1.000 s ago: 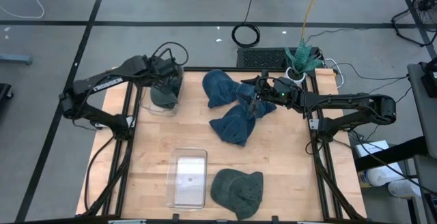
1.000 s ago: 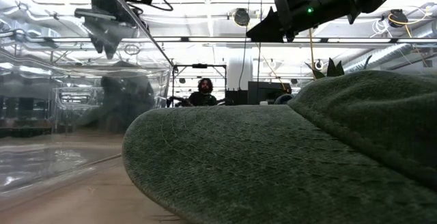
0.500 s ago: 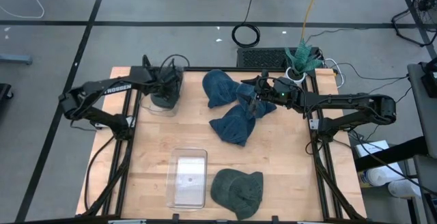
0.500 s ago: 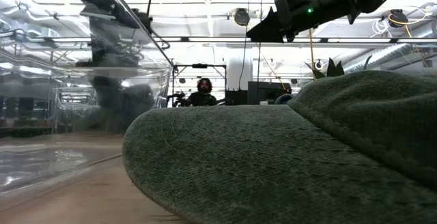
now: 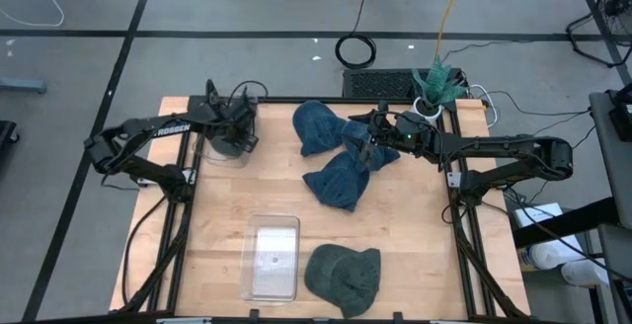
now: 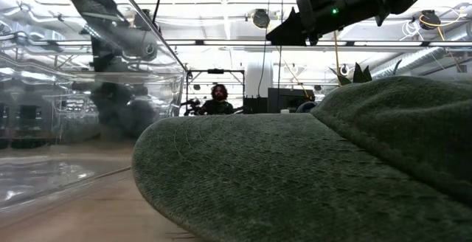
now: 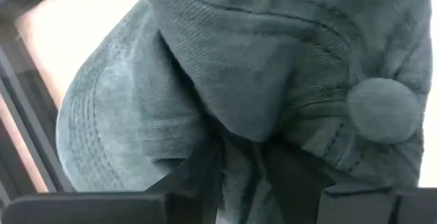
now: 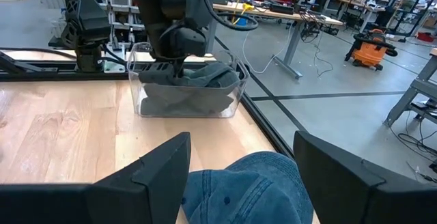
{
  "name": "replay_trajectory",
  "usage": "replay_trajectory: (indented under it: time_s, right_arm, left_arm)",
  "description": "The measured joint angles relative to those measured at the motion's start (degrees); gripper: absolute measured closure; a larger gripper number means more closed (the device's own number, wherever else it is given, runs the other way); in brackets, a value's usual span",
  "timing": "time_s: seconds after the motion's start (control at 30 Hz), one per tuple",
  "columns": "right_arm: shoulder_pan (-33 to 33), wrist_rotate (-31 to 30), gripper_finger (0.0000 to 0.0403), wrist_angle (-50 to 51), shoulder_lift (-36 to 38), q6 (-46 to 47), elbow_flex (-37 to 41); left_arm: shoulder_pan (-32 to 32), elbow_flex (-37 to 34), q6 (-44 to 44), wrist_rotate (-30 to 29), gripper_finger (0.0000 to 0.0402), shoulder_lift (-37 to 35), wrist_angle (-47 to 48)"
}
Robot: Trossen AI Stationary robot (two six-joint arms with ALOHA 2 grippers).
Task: Pick & Place hat
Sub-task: Put the top green cap into the top transparent bin, then put the green cap into the top transparent bin
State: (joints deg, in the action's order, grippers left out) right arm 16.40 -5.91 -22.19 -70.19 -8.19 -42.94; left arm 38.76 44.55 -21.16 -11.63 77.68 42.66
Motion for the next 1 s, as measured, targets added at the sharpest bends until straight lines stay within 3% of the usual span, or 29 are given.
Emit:
replay_trajectory:
  time_s: [0.3, 0.6, 0.87, 1.0]
  right_arm:
    - [0.0, 0.0, 0.0156, 0.2, 0.0, 0.0, 0.0]
    - [0.0, 0.0, 0.0156, 0.7, 0.0, 0.0, 0.0]
    - [0.0, 0.0, 0.0156, 1.0, 0.0, -0.1, 0.0]
    - [0.0, 0.0, 0.0156, 0.9, 0.0, -0.2, 0.0]
  left_arm:
    - [-0.8, 9.0, -0.3, 0.5, 0.0282, 0.1, 10.5]
    - [-3.4, 16.2, 7.0, -0.4, 0.0282, -2.2, 11.2]
    - [-4.9, 17.0, 19.2, -0.3, 0.0282, -12.3, 9.6]
    - [-6.0, 16.2, 27.6, 8.6, 0.0282, -20.4, 3.8]
